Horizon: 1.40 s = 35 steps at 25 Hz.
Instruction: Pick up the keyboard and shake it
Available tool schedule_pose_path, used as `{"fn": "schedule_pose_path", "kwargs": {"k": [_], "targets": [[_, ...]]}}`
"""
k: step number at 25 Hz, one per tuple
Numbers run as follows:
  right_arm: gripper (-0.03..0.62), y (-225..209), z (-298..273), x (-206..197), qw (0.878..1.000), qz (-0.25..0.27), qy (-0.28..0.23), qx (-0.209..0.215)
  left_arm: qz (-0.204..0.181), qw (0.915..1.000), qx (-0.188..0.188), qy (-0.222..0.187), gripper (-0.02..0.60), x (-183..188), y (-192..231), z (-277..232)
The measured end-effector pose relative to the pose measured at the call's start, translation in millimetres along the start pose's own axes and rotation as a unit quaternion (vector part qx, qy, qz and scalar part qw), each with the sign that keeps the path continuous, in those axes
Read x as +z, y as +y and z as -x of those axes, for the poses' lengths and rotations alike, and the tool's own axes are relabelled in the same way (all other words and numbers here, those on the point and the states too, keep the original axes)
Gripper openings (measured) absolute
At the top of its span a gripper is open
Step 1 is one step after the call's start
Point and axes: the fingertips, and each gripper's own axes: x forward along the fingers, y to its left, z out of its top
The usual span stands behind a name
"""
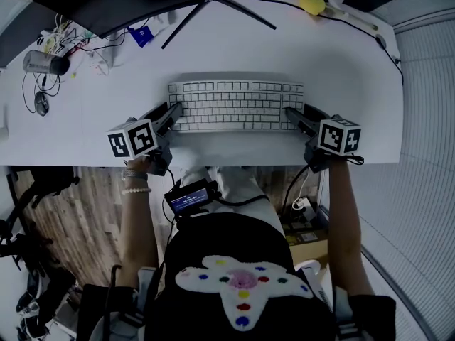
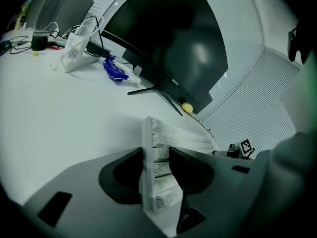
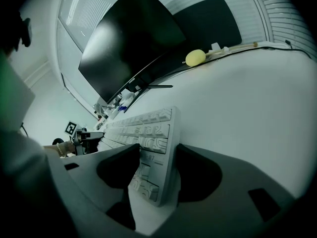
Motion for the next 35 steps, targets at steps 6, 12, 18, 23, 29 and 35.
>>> {"fn": "schedule_pose_path", "kwargs": {"k": [6,12,18,23,29,35], "targets": [[0.252,1.9,1.6,2.9,1.000,0.006,-0.021,-0.001,0.001,1.0000,-0.003,-0.007,0.167,-1.9,0.3,1.1],[0.252,8.5,7.2,7.9,0.998,0.022,-0.056,-0.004,-0.014,0.9995,-0.009,-0.029,0.167,3.0,-3.5,6.5],[0.252,11.6,10.9,9.5,0.994,0.039,-0.099,0.002,-0.047,0.9969,-0.009,-0.062,0.167,11.1,-10.8,14.1],[0.253,16.5,17.2,11.1,0.988,0.056,-0.142,0.009,-0.081,0.9922,-0.006,-0.095,0.167,18.3,-18.3,24.3],[0.255,19.0,23.5,11.0,0.978,0.077,-0.196,0.015,-0.128,0.9818,-0.011,-0.140,0.167,26.0,-30.2,33.4],[0.258,45.0,42.5,23.6,0.961,0.102,-0.256,0.023,-0.186,0.9630,-0.019,-0.195,0.167,49.3,-53.3,66.4]]}}
